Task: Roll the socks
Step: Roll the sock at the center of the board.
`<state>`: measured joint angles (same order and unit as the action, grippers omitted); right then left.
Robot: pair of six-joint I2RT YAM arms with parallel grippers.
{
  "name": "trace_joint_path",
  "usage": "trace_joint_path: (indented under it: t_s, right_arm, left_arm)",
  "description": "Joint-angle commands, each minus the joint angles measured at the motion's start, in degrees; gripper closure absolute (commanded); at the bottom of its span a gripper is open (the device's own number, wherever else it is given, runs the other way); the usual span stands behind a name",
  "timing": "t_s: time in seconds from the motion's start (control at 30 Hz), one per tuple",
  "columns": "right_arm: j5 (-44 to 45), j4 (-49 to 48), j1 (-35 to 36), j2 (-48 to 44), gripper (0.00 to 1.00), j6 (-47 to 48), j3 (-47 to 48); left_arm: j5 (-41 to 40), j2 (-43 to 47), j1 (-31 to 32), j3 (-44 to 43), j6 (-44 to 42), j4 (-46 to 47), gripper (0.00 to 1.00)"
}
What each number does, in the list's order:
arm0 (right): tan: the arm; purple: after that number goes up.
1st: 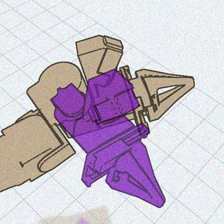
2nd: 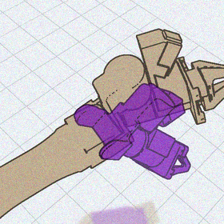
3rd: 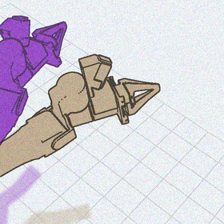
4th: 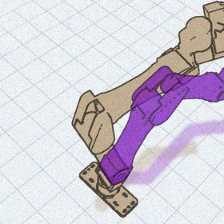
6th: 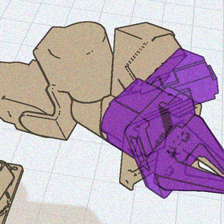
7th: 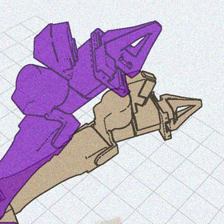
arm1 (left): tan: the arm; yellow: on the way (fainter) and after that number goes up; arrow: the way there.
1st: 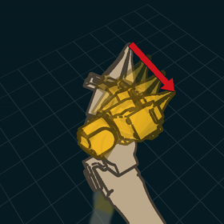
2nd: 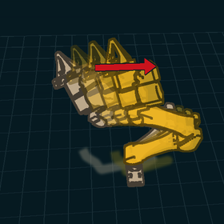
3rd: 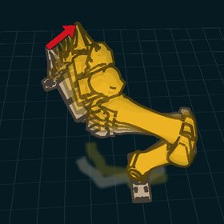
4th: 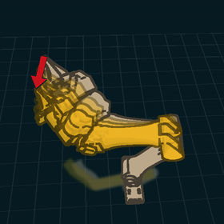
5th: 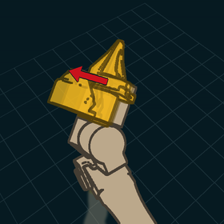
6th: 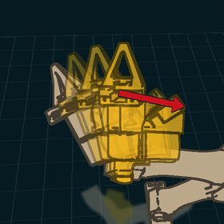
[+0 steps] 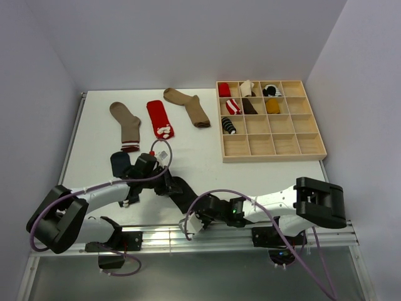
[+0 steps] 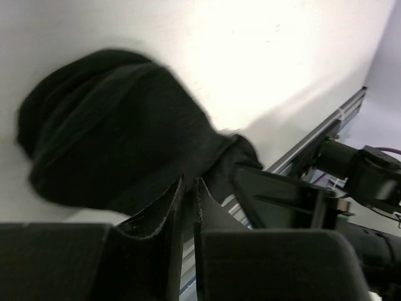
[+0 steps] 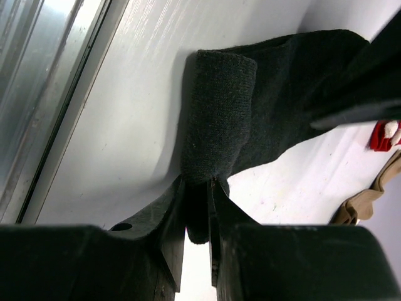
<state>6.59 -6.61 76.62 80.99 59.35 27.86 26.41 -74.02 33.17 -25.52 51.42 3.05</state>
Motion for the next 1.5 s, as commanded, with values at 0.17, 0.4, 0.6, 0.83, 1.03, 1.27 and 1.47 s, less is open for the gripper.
trace_joint_path:
  t_s: [0.17,0.4,0.6,0.83,1.03,1.27,1.47]
  right_arm:
    - [-0.8,13.8,-0.1,-3.2,0.88,-3.1,2.7]
    - [-1.8,24.1,0.0,-3.9,0.87,-5.1,8.2]
    - [-5.9,31.5,-0.9,0.1,0.86,-6.4,13.4]
    - [-19.5,42.9,-10.2,10.0,0.85,-5.9,25.5]
    - [-27.1,51.0,-19.7,20.1,0.86,-4.4,34.8]
    - [-33.7,57.9,-26.4,26.1,0.86,-2.6,40.3]
    - [-35.4,59.1,-28.1,27.0,0.86,-2.4,40.3]
  left_arm:
    - [-1.3,-7.2,0.1,-4.7,-3.7,-3.6,0.89]
    - [0.2,-16.8,0.7,-11.0,-5.4,0.3,0.91]
    - [2.2,-24.4,1.0,-18.0,-8.1,0.2,0.92]
    - [4.4,-29.2,0.9,-21.6,-9.9,1.6,0.92]
    - [4.6,-29.2,0.9,-23.9,-11.1,1.9,0.90]
    - [0.2,-25.7,0.9,-23.0,-10.9,2.7,0.75]
    - [-5.3,-21.4,0.8,-22.4,-9.8,1.5,0.66]
